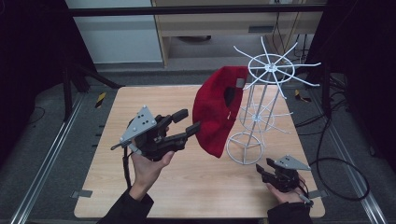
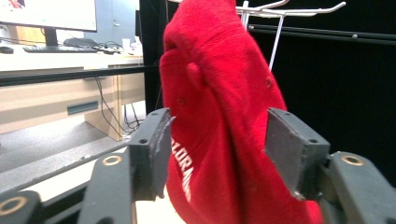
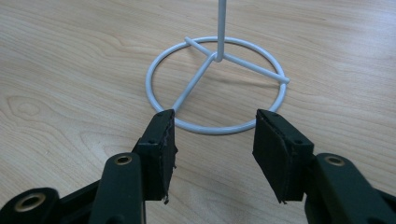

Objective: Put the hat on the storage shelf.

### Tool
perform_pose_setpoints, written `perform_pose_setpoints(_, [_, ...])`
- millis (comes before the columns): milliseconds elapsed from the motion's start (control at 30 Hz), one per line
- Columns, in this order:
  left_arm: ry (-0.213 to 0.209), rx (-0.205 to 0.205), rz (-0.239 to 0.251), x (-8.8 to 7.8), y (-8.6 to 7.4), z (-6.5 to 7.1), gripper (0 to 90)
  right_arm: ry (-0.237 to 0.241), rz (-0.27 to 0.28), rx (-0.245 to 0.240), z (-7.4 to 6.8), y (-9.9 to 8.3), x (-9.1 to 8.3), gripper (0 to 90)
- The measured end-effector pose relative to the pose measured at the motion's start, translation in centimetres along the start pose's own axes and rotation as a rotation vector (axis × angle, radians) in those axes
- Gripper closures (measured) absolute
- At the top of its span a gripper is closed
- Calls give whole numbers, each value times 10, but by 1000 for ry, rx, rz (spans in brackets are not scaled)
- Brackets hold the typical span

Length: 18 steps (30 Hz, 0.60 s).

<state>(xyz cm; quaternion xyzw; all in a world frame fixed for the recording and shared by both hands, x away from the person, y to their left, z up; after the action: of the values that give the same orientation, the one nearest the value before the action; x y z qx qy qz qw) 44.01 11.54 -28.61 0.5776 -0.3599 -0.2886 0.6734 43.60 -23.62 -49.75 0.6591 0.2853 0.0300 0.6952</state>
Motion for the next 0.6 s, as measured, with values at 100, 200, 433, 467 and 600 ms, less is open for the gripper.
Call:
perform_pose_setpoints(100, [7, 5, 3, -8, -2, -1, 375, 0, 1, 6, 0, 0, 0, 482])
perform_pose_setpoints(200, [21, 11, -2, -17, -6, -2, 355, -4, 3, 2, 1, 0, 0, 476])
perform_pose_setpoints(433, [79, 25, -34, -43, -24, -15, 330, -13, 8, 6, 2, -1, -1, 446])
perform_pose_setpoints(467, [86, 23, -40, -46, -26, -17, 323, -15, 9, 6, 3, -1, -1, 436])
perform_pose_setpoints(600, [141, 31, -89, -60, -44, -33, 310, -27, 12, 8, 4, -2, 0, 401])
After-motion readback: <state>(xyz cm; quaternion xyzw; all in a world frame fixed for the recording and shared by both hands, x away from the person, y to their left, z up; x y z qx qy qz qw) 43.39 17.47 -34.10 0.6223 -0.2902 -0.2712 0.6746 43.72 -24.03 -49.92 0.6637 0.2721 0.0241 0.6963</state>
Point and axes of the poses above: each handheld gripper's, and its own axes: x roughly forward along the jaws, y roughly out of its top, z roughly to its right, the point moved 3 cm from there along x, roughly forward along the jaws, and after that the axes turned 11 degrees about z, right-handed, at the moved point
